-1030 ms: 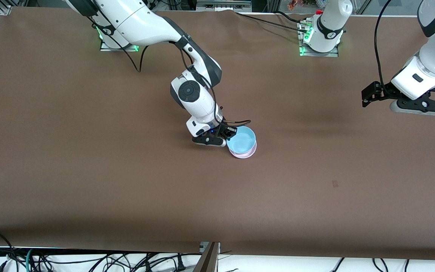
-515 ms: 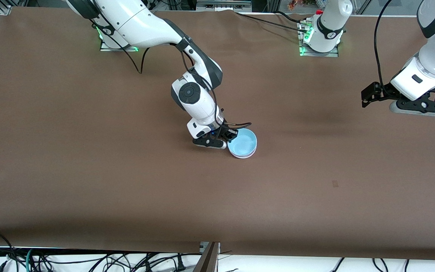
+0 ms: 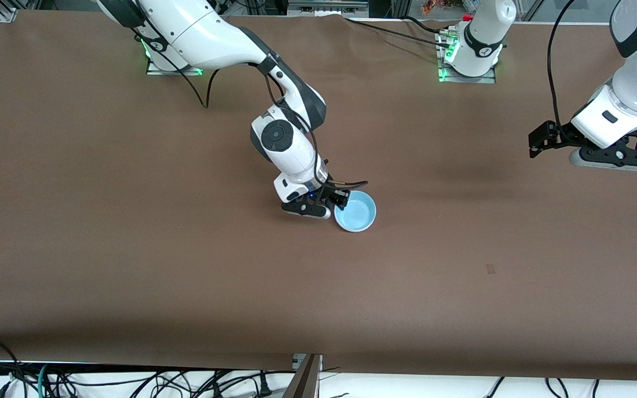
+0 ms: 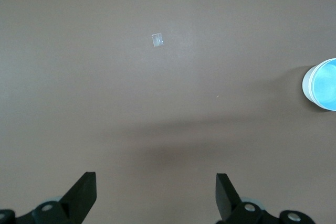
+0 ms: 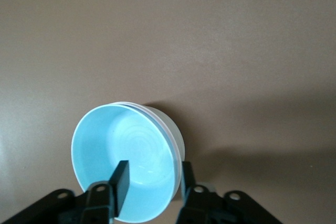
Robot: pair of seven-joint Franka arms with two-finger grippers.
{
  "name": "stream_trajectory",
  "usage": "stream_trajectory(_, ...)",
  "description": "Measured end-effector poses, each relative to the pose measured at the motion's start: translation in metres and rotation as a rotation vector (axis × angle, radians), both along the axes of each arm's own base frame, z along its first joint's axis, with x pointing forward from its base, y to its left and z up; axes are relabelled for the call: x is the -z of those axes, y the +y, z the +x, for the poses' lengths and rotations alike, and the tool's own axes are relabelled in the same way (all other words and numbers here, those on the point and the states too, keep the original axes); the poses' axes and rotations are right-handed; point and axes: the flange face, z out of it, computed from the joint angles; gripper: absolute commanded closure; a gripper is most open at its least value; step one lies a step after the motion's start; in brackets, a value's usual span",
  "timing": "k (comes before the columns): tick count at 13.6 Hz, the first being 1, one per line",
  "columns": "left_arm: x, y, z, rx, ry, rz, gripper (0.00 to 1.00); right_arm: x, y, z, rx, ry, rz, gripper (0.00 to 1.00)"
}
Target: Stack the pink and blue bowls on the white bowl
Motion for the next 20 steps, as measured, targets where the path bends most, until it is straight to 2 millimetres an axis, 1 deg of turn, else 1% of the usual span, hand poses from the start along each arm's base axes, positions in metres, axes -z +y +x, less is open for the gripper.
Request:
stream_trajectory(3, 0.0, 0.0, 0.0, 0.0, 0.0, 0.0, 0.0, -0.015, 0.003, 0.007, 0.043, -0.009, 0.026, 0.02)
stream_trajectory(5, 0.0, 0.0, 0.0, 0.0, -0.001, 0.0, 0.0, -0.036, -0.002, 0.018, 0.073, -0.027, 0.033, 0.01)
stream_trajectory(6, 0.0, 0.0, 0.0, 0.0, -0.001, 0.0, 0.0, -0.052, -0.011, 0.025, 0.08, -0.024, 0.013, 0.01)
stream_trajectory(7, 0.0, 0.0, 0.0, 0.0, -0.001, 0.0, 0.0, -0.071, -0.021, 0.031, 0.087, -0.021, -0.009, 0.01)
stream_trajectory(9, -0.001, 0.0, 0.0, 0.0, -0.001, 0.0, 0.0, -0.116, -0.042, 0.04, 0.105, -0.028, -0.034, 0.01)
stream_trajectory(12, 0.0, 0.0, 0.0, 0.0, -0.001, 0.0, 0.0, -0.179, -0.084, 0.045, 0.119, 0.012, -0.112, 0.01)
stream_trajectory(15, -0.001, 0.0, 0.0, 0.0, -0.001, 0.0, 0.0, -0.237, -0.137, 0.044, 0.087, 0.054, -0.196, 0.01)
stream_trajectory(17, -0.001, 0.0, 0.0, 0.0, -0.001, 0.0, 0.0, -0.266, -0.17, 0.043, 0.087, 0.074, -0.229, 0.01)
stream_trajectory(18, -0.001, 0.0, 0.0, 0.0, -0.001, 0.0, 0.0, -0.276, -0.185, 0.042, 0.076, 0.089, -0.247, 0.01)
stream_trajectory(20, -0.001, 0.0, 0.0, 0.0, -0.001, 0.0, 0.0, -0.292, -0.215, 0.035, 0.0, 0.131, -0.293, 0.01)
